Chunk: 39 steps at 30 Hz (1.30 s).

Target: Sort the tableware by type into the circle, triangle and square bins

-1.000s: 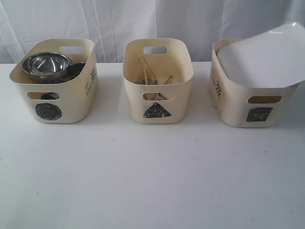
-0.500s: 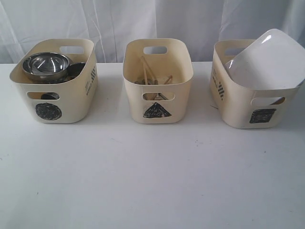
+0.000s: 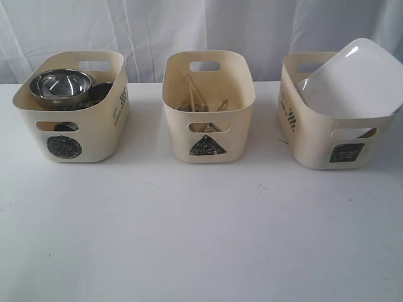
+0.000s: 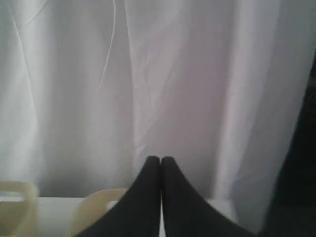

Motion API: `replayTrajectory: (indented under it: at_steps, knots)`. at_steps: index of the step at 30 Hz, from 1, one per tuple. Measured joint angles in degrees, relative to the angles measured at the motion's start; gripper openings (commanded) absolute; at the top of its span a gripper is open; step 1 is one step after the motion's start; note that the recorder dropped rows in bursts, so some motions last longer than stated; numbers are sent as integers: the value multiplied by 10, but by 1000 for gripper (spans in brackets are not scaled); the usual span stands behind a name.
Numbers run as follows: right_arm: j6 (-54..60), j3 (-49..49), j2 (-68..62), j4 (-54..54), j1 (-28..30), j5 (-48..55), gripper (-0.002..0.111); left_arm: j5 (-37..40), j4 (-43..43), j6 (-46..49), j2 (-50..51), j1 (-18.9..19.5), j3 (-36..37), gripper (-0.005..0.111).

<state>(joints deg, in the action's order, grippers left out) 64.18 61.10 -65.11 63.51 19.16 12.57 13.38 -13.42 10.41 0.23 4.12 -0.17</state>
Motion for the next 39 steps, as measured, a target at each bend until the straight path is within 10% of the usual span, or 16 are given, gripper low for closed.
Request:
replayTrajectory:
  at_steps: [5,20,27,39]
  knots:
    - [-24,0,57,-153,-58,-91,0,0,0,0,0,0,0,0]
    - [-728,3,78,2,-65,-164,0,0,0,0,0,0,0,0]
    - [-405,15,115,-373,-79,-53,0,0,0,0,0,0,0,0]
    - [-397,-208,478,-392,-138,21,0,0,0,0,0,0,0,0]
